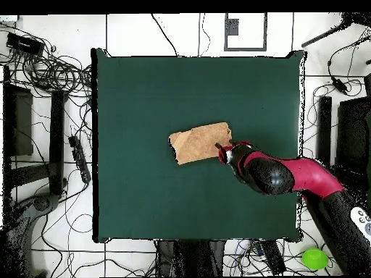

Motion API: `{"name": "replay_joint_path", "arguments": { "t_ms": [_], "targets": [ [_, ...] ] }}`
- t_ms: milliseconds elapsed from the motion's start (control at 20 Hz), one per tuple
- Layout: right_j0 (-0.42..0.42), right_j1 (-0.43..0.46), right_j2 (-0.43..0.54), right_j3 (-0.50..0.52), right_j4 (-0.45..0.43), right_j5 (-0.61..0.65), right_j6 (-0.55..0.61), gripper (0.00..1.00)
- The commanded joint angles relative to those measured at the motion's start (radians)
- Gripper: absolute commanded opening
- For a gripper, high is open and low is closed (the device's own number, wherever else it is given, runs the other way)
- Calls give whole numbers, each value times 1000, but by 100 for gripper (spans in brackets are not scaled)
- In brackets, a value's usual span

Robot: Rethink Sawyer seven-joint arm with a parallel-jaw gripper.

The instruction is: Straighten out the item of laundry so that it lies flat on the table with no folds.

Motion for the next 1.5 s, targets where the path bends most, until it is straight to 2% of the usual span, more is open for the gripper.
{"name": "replay_joint_path", "arguments": {
  "t_ms": [50, 350, 500, 850, 1150, 1500],
  "targets": [
    [58, -21, 41, -80, 30, 137, -171, 100],
    [55, 61, -1, -109, -30, 83, -185, 100],
    [42, 123, -15, -126, -35, 64, -184, 100],
    [36, 204, -38, -158, -51, 39, -169, 100],
    [34, 257, -61, -169, 0, 83, -118, 100],
    [22, 283, -66, -164, 18, 111, -109, 100]
  ]
}}
